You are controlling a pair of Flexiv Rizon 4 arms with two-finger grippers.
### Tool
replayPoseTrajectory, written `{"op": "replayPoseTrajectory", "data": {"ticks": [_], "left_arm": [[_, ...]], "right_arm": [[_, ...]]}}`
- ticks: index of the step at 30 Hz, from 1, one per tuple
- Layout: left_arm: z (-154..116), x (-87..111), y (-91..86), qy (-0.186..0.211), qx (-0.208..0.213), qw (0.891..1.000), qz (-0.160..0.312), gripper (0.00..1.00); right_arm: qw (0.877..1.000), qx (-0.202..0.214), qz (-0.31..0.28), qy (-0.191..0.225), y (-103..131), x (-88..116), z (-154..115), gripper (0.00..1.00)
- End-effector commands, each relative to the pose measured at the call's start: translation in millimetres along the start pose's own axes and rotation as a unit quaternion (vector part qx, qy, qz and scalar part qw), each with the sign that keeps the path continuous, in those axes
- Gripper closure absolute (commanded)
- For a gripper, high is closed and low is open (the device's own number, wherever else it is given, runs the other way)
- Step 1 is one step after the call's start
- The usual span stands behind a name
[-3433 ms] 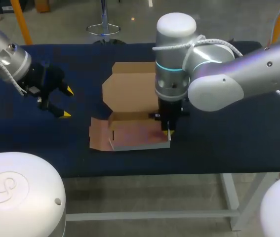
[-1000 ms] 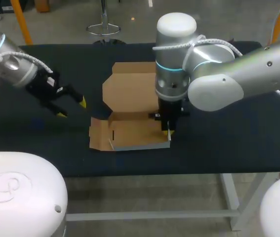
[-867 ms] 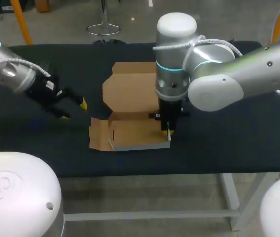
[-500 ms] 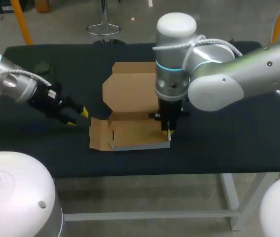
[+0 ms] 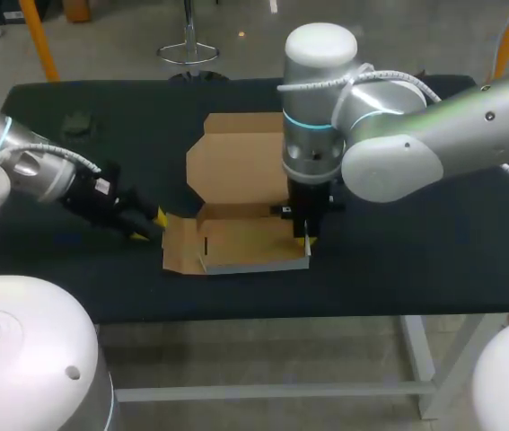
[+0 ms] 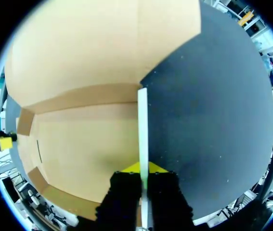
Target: Assemble the packaging by folding the flat box into shape, placing the metal phone stand inside, and closing the box properly
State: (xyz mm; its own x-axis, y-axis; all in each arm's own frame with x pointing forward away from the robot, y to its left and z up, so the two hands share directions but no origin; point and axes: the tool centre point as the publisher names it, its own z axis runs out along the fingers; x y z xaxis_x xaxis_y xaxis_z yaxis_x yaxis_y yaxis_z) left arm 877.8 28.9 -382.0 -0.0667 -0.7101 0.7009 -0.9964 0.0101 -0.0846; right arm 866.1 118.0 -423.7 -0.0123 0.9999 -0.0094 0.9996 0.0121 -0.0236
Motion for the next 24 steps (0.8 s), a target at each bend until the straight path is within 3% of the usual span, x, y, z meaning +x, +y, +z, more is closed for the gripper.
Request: {"op": "replayPoseTrajectory", "data": {"ticks": [1, 3, 8, 12, 14, 15, 24], "left_arm": [[7.5, 0.5, 3.9, 0.003, -0.002, 1.000, 0.003, 0.45], [10.8, 1.6, 5.9, 0.003, -0.005, 1.000, 0.007, 0.53], [20.1, 5.5, 9.7, -0.014, -0.008, 1.000, 0.015, 0.53], [22.6, 8.3, 10.5, -0.022, -0.004, 1.000, 0.013, 0.65], [22.2, 10.3, 10.7, -0.029, 0.000, 0.999, 0.014, 0.81], [22.1, 11.5, 10.8, -0.031, 0.001, 0.999, 0.014, 1.00], [20.6, 23.7, 8.3, -0.102, 0.007, 0.995, 0.002, 1.00]], "right_arm": [[1.000, 0.003, 0.000, -0.002, 1.1, 1.5, 0.6, 1.00], [1.000, 0.003, 0.000, -0.002, 1.1, 1.5, 0.6, 1.00], [1.000, 0.003, 0.000, -0.002, 1.1, 1.5, 0.6, 1.00], [1.000, 0.003, 0.000, -0.002, 1.1, 1.5, 0.6, 1.00], [1.000, 0.003, 0.000, -0.002, 1.1, 1.5, 0.6, 1.00], [1.000, 0.003, 0.000, -0.002, 1.1, 1.5, 0.6, 1.00], [1.000, 0.003, 0.000, -0.002, 1.1, 1.5, 0.6, 1.00]]}}
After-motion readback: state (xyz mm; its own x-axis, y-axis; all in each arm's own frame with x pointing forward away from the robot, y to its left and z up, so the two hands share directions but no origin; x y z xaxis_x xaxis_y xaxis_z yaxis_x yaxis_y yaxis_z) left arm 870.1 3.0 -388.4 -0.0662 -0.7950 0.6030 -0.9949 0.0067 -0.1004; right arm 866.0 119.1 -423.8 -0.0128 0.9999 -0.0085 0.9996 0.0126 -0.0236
